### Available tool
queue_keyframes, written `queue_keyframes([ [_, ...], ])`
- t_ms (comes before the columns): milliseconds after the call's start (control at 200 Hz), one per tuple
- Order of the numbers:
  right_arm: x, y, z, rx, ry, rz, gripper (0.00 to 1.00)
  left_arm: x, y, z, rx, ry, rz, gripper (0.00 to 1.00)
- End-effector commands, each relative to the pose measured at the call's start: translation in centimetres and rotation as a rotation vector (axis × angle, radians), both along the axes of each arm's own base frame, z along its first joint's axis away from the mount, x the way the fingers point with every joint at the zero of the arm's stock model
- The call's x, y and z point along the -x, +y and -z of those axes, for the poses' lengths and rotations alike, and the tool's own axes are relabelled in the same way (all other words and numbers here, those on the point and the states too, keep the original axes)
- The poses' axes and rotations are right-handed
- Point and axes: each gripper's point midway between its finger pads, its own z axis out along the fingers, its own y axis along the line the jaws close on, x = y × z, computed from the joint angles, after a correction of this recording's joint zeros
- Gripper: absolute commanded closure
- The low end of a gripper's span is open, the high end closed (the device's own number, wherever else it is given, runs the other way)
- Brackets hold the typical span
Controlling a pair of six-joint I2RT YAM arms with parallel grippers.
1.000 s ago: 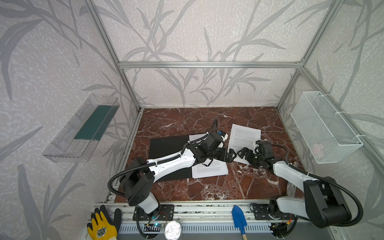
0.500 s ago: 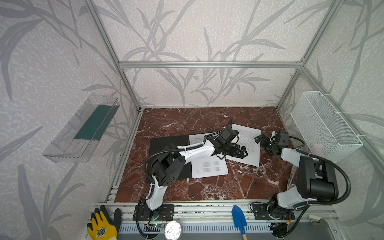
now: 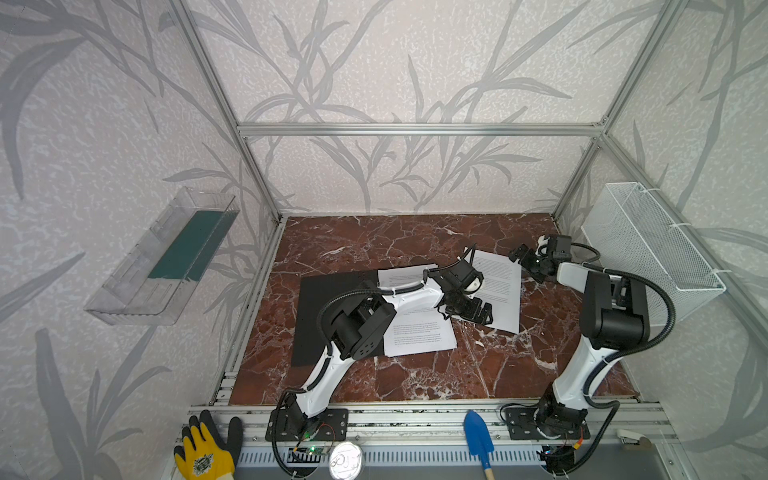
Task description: Put the files into the folder
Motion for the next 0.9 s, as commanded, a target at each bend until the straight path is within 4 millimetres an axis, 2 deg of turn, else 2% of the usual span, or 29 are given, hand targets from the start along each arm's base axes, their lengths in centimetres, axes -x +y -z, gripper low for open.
queue_keyframes([
  [0, 0.1, 0.5, 1.8, 0.004, 0.066, -0.075, 0.01, 0.3, 1.0, 2.6, -0.060, 0.053, 0.021, 0.01],
  [285, -0.8, 1.1, 3.3, -0.025, 0.148, -0.158, 0.01, 1.2, 2.0, 5.6, -0.123, 0.106, 0.030, 0.01],
  [425, 0.1, 2.4, 4.0, -0.101, 0.195, -0.191, 0.01, 1.2, 2.8, 7.1, -0.175, 0.108, 0.027, 0.01],
  [490, 1.2, 2.9, 5.0, -0.150, 0.268, -0.195, 0.01, 1.2, 3.0, 7.6, -0.200, 0.119, 0.036, 0.01],
  [610, 3.0, 4.3, 5.5, -0.206, 0.338, -0.227, 0.01, 1.4, 2.9, 8.1, -0.199, 0.127, 0.038, 0.01],
  [710, 4.1, 4.5, 4.9, -0.229, 0.341, -0.202, 0.01, 1.4, 3.0, 8.6, -0.207, 0.134, 0.035, 0.01],
  [895, 4.8, 5.5, 0.6, -0.292, 0.207, -0.194, 0.01, 1.6, 3.2, 9.9, -0.226, 0.157, 0.031, 0.01],
])
